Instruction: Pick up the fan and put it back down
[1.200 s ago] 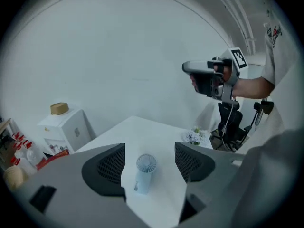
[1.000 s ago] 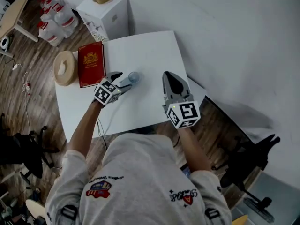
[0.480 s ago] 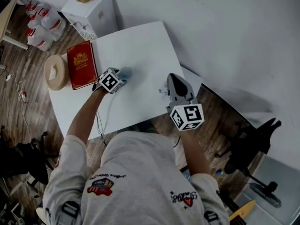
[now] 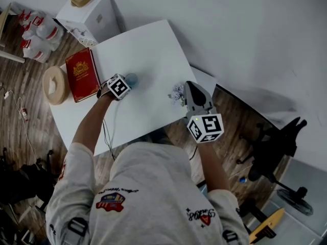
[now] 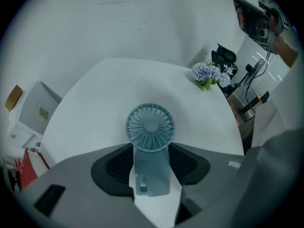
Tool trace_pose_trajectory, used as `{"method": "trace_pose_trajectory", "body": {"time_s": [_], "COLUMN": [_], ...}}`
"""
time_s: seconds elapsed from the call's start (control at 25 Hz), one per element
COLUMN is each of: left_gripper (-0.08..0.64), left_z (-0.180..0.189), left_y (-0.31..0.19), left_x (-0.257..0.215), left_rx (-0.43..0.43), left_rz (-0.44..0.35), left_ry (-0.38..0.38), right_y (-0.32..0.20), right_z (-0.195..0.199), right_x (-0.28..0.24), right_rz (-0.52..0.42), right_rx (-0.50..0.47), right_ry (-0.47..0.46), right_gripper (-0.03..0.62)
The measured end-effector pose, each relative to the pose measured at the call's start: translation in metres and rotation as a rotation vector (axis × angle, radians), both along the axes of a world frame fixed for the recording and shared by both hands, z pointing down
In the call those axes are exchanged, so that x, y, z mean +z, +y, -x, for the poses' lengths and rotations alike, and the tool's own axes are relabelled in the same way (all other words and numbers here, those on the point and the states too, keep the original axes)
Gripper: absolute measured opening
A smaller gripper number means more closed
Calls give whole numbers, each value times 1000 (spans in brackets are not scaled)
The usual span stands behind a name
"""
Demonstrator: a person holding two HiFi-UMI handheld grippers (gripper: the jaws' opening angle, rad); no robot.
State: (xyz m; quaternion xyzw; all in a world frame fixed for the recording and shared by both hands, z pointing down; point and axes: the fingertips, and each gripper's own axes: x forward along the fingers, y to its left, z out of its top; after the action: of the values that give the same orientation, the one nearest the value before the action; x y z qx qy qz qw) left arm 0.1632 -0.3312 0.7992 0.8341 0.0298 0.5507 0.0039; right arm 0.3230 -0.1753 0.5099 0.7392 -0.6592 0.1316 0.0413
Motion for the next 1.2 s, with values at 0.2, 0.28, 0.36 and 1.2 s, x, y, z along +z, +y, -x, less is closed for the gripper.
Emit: {"method": "trace_pose_trajectory", "body": {"time_s": [0.2,0.28,0.36,1.2], "left_gripper": [213,213,213,213], "left_z": [0,2,10,59], "left_y": [7,6,7,-17], "left_x": [0,-3,-4,-144], "left_rx": [-2,-2,-15,-320], "left_rz": [-1,-13,-10,-60], "left_ry": [11,20,19,354], "right_y": [7,7,4,-65], "right_z": [-4,-4,-2,74], "right_x": [1,-1,0,-37], "right_rz": [16,19,14,-81], "right_rx": [9,4,-5,-253], "right_ry": [0,3,3,-8], "right_gripper": [1,0,0,0]}}
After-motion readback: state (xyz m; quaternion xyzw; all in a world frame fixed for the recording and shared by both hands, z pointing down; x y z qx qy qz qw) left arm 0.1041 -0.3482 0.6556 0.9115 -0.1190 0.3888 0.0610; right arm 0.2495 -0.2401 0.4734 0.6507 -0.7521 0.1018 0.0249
